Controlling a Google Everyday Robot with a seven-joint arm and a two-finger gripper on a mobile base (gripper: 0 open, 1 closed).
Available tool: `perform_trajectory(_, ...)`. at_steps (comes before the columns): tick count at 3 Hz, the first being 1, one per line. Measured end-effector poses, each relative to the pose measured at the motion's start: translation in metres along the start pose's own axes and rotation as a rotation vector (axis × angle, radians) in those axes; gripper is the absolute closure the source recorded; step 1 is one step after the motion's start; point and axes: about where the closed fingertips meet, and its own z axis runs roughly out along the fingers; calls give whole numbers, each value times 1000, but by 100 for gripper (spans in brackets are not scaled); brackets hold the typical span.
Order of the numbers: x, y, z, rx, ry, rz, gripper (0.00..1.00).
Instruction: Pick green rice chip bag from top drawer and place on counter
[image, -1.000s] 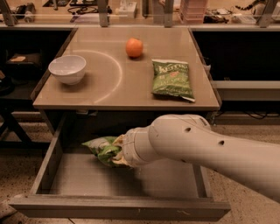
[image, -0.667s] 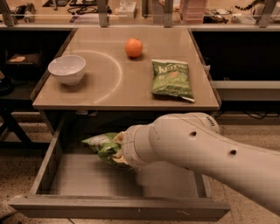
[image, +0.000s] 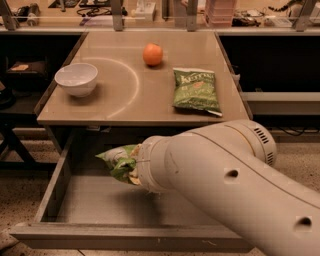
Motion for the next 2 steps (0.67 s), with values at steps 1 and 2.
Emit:
perform_trajectory(1,-9,-10,-27,45,65,-16,100)
perform_trajectory(2,-18,-22,-49,86,119,-38,100)
